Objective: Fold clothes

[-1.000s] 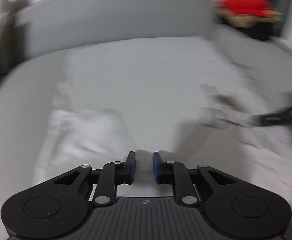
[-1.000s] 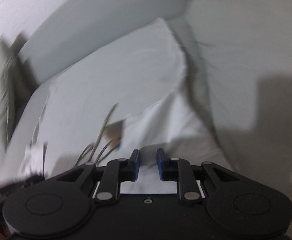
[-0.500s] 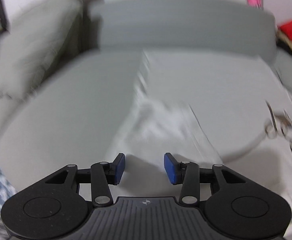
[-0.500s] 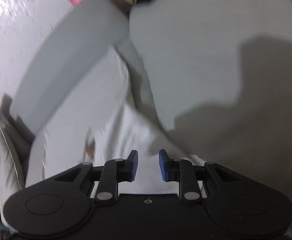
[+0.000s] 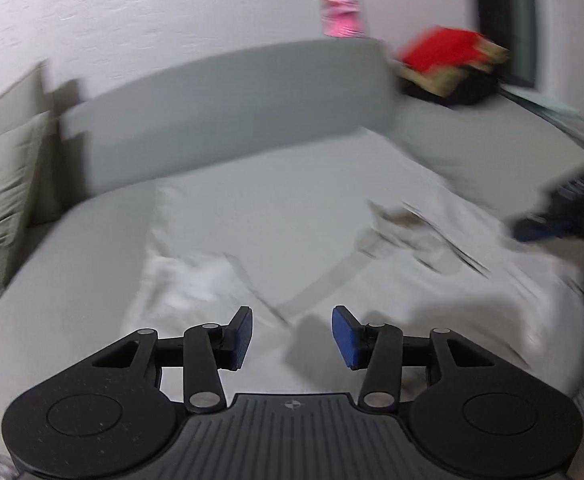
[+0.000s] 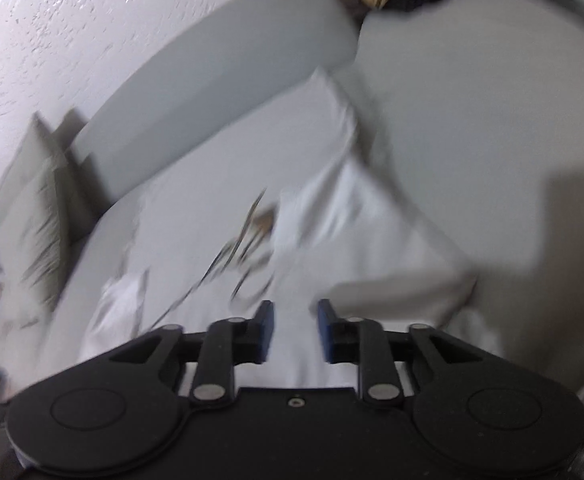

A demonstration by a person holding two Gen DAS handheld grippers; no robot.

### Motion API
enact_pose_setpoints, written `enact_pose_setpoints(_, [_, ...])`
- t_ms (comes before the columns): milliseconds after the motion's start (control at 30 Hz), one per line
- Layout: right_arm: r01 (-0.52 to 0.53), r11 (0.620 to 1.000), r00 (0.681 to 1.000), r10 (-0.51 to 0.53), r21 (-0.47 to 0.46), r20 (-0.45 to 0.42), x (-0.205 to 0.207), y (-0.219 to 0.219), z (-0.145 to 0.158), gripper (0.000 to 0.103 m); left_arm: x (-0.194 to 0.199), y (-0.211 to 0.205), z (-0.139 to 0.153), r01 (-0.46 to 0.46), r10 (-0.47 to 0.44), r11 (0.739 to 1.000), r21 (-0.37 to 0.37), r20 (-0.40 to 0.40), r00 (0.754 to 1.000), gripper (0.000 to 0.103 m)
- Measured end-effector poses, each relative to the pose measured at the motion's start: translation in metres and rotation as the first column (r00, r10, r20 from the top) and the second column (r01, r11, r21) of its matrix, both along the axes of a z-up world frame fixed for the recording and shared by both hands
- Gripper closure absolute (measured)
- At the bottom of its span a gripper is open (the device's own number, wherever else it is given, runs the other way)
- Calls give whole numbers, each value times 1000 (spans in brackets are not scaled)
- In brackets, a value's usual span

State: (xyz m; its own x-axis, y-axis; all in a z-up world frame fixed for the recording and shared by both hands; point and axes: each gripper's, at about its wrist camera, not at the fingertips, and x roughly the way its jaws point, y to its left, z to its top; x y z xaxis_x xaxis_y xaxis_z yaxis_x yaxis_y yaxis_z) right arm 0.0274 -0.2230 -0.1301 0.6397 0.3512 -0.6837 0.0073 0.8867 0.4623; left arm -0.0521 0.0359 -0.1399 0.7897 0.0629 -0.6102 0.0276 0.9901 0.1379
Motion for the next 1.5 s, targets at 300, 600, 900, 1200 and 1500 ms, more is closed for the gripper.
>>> enact_pose_setpoints(300, [81,996,996,-82,-26,-31,84,8,-31,91,88,64,-28,-289,285,957,2,-191,939,65])
enact_pose_setpoints(600, [18,1000,995,-16,19,-98,71,11,-48,88,39,25,-4,-87,86,996,-8,-42,995,61])
enact_pose_setpoints(900, [45,999,990,-46,-12,-134,24,-7,-40,86,22,23,-16,-107,104,994,1,-207,973,74])
enact_pose_setpoints(1200, [-11,1000,999,10,29,53,-9,3,-19,87,-2,2,6,-55,53,997,-57,-32,998,65])
enact_pose_setpoints(1500, [-131,987,986,121,-88,-114,-10,42,-35,87,-12,-14,-9,33,-29,999,14,-237,971,71])
